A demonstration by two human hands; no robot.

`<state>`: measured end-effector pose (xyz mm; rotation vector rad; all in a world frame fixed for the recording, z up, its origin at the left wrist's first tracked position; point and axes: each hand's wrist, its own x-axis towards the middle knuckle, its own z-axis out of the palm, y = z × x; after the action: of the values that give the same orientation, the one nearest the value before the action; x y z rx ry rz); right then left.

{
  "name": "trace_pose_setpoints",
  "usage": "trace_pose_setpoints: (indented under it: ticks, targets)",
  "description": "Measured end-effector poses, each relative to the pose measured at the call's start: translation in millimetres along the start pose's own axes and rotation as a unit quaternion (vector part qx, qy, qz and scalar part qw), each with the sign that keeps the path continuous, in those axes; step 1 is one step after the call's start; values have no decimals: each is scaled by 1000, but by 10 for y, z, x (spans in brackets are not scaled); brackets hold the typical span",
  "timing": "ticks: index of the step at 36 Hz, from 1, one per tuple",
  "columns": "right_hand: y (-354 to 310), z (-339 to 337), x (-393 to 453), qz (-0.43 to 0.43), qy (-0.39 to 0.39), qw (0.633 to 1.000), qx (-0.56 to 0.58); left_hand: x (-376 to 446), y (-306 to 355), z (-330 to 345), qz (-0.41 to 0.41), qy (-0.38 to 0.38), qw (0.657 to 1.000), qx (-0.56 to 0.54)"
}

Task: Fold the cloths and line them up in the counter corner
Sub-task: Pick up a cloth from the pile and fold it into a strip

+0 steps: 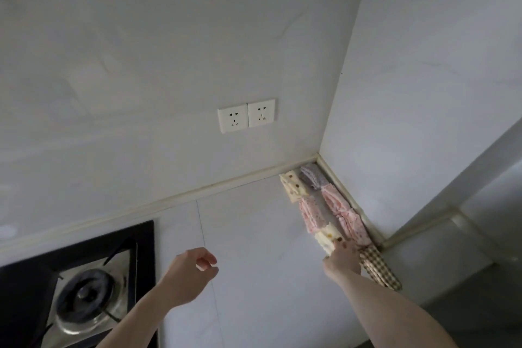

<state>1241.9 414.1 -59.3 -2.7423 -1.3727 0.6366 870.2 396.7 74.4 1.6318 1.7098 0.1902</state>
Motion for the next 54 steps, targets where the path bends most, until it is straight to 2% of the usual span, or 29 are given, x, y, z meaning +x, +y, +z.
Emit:
trace_pose_setpoints:
  ticks: [6, 11, 16, 23, 26, 31, 38, 45, 54]
  targets:
    - [-148, -100, -161, 13, 59, 998, -2, -103, -92, 6, -8, 12, 1000, -19]
    - [-298, -77, -360, -76, 79, 994, -5, -301, -271, -44, -23, 14, 999, -23]
    - [-703, 75, -778, -207, 61, 975, 62, -682, -542, -216, -41, 48, 998, -31]
    - [-1686, 456, -1973, -393, -7, 911, 124, -1690, -1426, -499, -93, 132, 986, -50]
    - [-2056, 637, -2703, -463, -30, 871, 161, -2266, -1859, -605, -112, 170, 977, -57]
    - [-2544, 847, -3988, -549, -111, 803, 203, -3256, -2602, -730, -150, 237, 958, -58]
    - [-3004, 1132, -5508, -618, -225, 732, 180, -4580, -3503, -838, -217, 307, 924, -71]
    - [-3402, 1316, -6549, -661, -288, 680, 132, -5480, -4194, -1038, -259, 371, 888, -80]
    - [-4036, 1698, -7362, -687, -321, 647, 81, -6106, -5022, -1364, -316, 400, 856, -81]
